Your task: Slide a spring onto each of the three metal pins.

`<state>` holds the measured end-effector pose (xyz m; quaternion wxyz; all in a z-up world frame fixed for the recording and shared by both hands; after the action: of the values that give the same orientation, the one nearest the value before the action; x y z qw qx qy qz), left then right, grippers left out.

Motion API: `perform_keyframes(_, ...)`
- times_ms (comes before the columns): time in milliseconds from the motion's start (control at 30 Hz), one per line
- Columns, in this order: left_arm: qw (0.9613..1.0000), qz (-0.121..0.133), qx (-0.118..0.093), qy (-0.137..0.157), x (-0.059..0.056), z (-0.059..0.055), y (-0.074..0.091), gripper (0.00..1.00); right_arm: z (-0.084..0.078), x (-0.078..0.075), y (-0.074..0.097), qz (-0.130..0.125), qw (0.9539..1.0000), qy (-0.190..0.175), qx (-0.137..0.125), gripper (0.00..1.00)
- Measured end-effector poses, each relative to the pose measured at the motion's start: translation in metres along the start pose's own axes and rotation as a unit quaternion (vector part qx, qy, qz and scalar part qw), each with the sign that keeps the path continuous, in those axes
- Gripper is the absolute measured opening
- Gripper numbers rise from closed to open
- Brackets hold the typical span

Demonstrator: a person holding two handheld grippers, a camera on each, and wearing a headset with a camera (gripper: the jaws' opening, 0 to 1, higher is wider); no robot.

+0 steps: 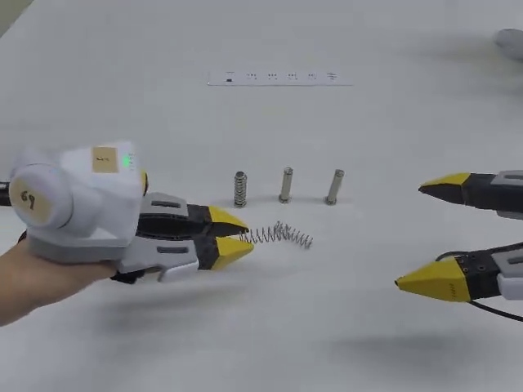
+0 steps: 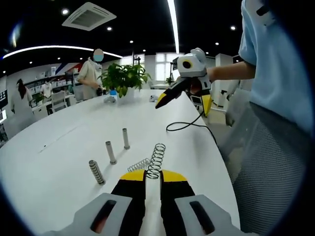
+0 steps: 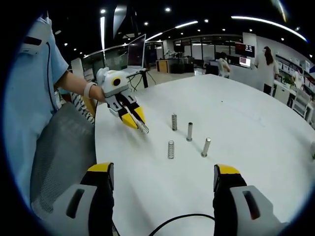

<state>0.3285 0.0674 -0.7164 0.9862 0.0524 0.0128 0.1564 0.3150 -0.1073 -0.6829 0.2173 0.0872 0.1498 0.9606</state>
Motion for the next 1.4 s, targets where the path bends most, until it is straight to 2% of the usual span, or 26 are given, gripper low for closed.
perform_keyframes(300,0.9997,0.013,-0.02,0.004,-0.008,0.006,0.003,0.02,0.012,0.009,-0.024,0.053,0.9982,0.024,0.016,0.75)
perform_keyframes(400,0.9995,0.017,-0.027,0.005,-0.009,0.009,0.003,0.02,0.017,0.014,-0.033,0.077,0.9961,0.037,0.02,0.73)
perform_keyframes(567,0.9991,0.023,-0.034,0.008,-0.011,0.01,0.004,0.02,0.023,0.018,-0.045,0.101,0.9932,0.05,0.028,0.68)
perform_keyframes(633,0.999,0.024,-0.037,0.009,-0.013,0.011,0.004,0.02,0.023,0.017,-0.049,0.117,0.9906,0.06,0.037,0.64)
perform_keyframes(733,0.9989,0.026,-0.039,0.009,-0.015,0.012,0.005,0.02,0.026,0.019,-0.055,0.127,0.9889,0.068,0.039,0.62)
perform_keyframes(967,0.9984,0.031,-0.047,0.011,-0.019,0.011,0.006,0.03,0.028,0.028,-0.068,0.165,0.9799,0.096,0.058,0.51)
perform_keyframes(1200,0.998,0.036,-0.051,0.014,-0.019,0.011,0.007,0.03,0.029,0.034,-0.078,0.186,0.9736,0.112,0.07,0.47)
perform_keyframes(1400,0.9976,0.04,-0.055,0.015,-0.018,0.011,0.009,0.03,0.03,0.036,-0.084,0.201,0.9691,0.118,0.08,0.36)
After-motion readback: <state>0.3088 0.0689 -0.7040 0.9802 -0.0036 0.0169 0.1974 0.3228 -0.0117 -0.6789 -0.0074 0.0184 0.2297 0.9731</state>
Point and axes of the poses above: the centre of the closed fingertips' face, and the gripper's own axes: y roughly backward along the fingers, x roughly to its left, z roughly out of its top, the point moved 3 cm from there along y, roughly backward along the fingers, and after that the axes turned 15 degrees about -x, right-handed, at the moved point
